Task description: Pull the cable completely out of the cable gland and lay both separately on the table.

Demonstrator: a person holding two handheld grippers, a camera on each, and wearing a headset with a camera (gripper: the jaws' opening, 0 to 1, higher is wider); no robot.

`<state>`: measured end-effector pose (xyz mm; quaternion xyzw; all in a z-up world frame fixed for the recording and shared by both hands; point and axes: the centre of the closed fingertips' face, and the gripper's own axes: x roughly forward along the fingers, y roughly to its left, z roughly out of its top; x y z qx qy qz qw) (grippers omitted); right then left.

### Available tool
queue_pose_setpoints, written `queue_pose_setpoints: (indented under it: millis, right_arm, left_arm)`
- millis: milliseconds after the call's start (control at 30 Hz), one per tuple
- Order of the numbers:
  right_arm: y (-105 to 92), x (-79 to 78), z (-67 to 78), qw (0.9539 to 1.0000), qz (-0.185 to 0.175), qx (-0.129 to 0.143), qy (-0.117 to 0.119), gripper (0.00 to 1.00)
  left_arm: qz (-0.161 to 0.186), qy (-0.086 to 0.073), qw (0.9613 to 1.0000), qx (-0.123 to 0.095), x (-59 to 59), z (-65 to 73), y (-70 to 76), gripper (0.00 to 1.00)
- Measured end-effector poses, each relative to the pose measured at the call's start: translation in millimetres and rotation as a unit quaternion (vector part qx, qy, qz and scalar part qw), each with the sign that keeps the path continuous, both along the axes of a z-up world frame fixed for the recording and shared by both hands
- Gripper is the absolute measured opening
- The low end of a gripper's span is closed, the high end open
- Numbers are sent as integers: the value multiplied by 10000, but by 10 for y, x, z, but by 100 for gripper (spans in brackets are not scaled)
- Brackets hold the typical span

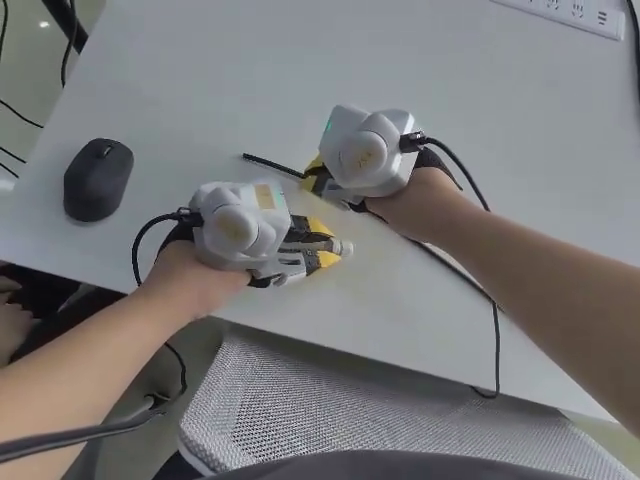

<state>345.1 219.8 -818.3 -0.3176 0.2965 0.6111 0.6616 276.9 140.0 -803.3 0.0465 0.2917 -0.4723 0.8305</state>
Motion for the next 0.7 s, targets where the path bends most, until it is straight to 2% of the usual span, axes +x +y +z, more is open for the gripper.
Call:
queue_pose_setpoints:
  millis: [300, 600, 700]
  right_arm:
    - [-42, 17, 21, 10000, -46, 7, -6, 10]
    - [-67, 84, 191, 9996, -169, 213, -42, 15]
    - [-99, 109, 275, 9993, -209, 283, -90, 18]
  left_arm:
    - [10, 68, 10000, 11, 5, -36, -12, 17]
    - [72, 61, 9999, 74, -17, -35, -12, 20]
    - [206, 74, 9997, 96, -3, -35, 5, 26]
